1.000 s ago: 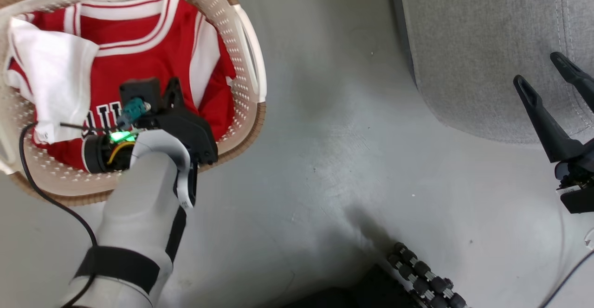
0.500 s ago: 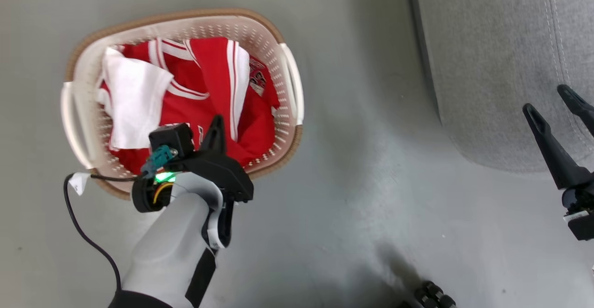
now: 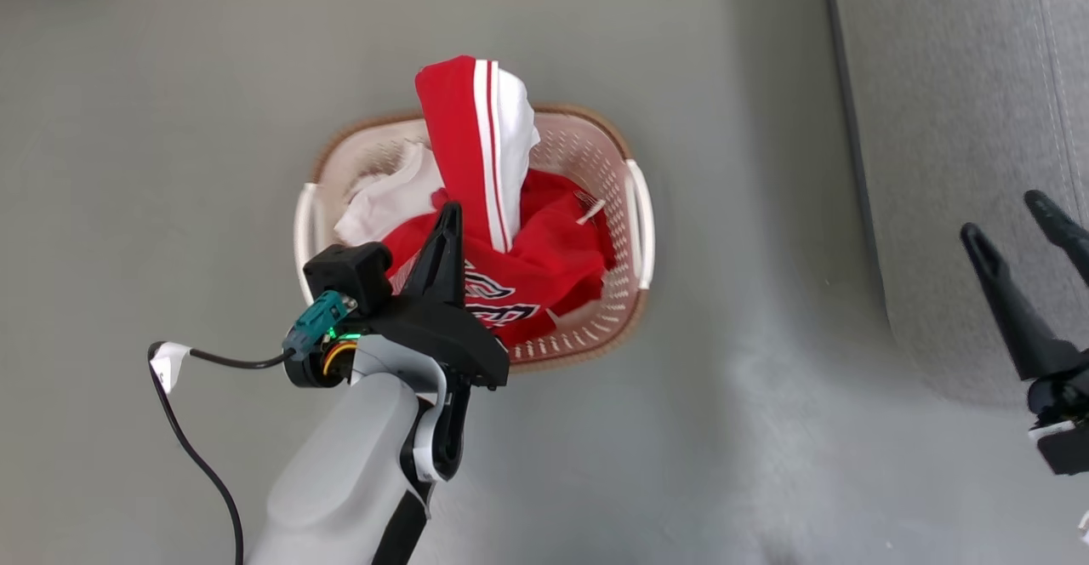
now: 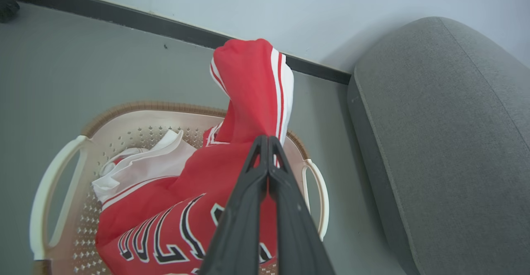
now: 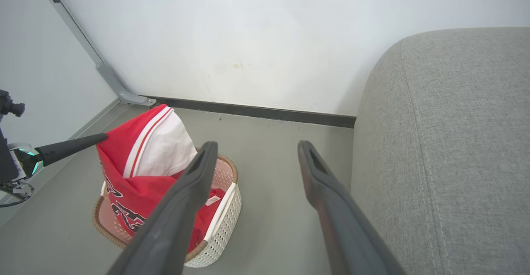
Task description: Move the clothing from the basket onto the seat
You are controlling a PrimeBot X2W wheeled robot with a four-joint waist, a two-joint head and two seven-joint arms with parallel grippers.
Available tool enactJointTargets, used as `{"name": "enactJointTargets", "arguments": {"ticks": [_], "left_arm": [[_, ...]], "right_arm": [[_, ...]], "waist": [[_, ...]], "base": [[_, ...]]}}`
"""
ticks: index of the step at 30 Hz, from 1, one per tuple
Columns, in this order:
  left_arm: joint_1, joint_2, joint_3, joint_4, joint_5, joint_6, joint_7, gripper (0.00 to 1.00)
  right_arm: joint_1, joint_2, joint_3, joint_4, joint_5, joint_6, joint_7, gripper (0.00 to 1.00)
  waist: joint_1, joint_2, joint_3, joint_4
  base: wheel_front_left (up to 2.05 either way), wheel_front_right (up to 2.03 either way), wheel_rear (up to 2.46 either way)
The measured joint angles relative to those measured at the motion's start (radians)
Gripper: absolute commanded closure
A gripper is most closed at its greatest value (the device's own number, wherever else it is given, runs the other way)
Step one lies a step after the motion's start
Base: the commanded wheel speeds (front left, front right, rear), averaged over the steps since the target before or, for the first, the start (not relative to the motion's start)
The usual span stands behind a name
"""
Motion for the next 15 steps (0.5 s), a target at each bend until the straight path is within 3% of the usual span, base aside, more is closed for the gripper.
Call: {"name": "enactJointTargets", "arguments": {"ticks": [7,15], "left_arm": [[0.04,-0.002,0.048,-0.129,0.107,0.0,0.0,1.0],[0.058,-0.003,0.04,-0.264,0.225,0.0,0.0,1.0]], "right_arm": [[-0.001,0.053,0.067,-0.063,-0.076,0.0,0.0,0.0],[-0.048,0.135,0.193,-0.093,-0.162,0.0,0.0,0.0]], "waist": [[-0.0001,0.0001,-0.103,0.073],[0.0,0.0,-0.224,0.147]], "base": [[0.0,0.0,0.0],[0.0,0.0,0.0]]}}
